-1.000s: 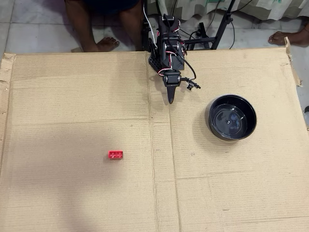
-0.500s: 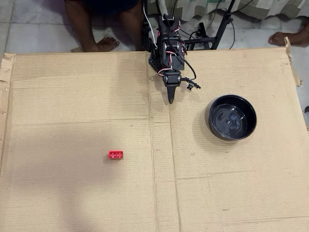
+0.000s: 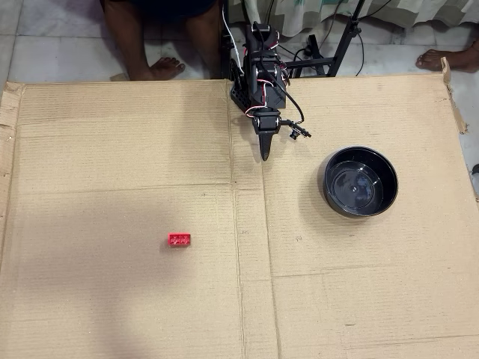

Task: Grasp a lego block and put it in the bin.

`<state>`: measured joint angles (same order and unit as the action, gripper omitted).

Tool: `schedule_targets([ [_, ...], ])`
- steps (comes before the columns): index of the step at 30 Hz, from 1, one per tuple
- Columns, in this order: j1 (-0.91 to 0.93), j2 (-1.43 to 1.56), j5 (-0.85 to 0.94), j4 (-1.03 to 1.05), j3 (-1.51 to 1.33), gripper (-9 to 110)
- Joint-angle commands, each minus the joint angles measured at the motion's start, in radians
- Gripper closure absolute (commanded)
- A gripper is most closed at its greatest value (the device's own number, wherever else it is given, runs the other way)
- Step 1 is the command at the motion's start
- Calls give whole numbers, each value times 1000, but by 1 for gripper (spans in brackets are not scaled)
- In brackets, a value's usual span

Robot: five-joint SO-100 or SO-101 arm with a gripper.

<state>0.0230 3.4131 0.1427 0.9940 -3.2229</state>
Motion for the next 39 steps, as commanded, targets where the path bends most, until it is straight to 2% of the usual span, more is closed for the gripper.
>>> schedule_targets([
  [1,8,11,-11,-17,-14,99],
  [31,8,5,-28,-17,23,98],
  [36,8,-2,-202,-6,114,98],
  [39,8,-3,-342,-8,141,94],
])
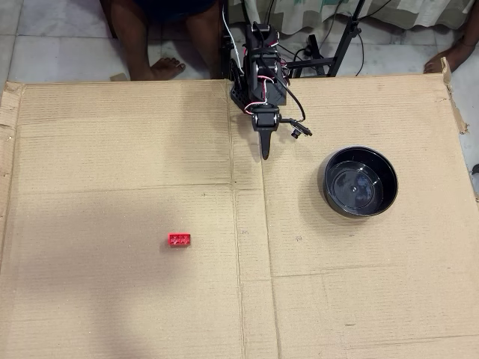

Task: Grasp a lego block and put it in the bin.

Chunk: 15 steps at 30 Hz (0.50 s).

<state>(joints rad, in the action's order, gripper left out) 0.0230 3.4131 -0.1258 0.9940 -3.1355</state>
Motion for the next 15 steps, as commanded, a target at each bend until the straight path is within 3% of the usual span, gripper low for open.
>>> schedule_targets([
  [1,8,-3,-112,-11,60,91],
  [7,9,-107,-313,-17,156,77],
  [15,9,-529,-555,-17,466,76],
])
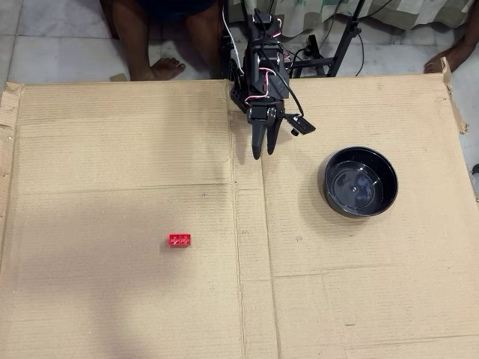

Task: Grasp a lego block and put it in the bin.

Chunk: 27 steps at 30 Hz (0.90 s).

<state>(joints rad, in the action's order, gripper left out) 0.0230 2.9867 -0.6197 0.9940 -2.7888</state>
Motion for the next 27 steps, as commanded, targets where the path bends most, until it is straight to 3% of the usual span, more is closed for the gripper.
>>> schedule_targets([
  [1,9,-173,-104,-17,170,76],
  [6,31,-500,-295,-17,434,76],
  [11,135,-781,-301,-20,683,76],
  [22,350,-1319,339,-290,1146,76],
  [27,420,-1548,491,-299,1355,76],
])
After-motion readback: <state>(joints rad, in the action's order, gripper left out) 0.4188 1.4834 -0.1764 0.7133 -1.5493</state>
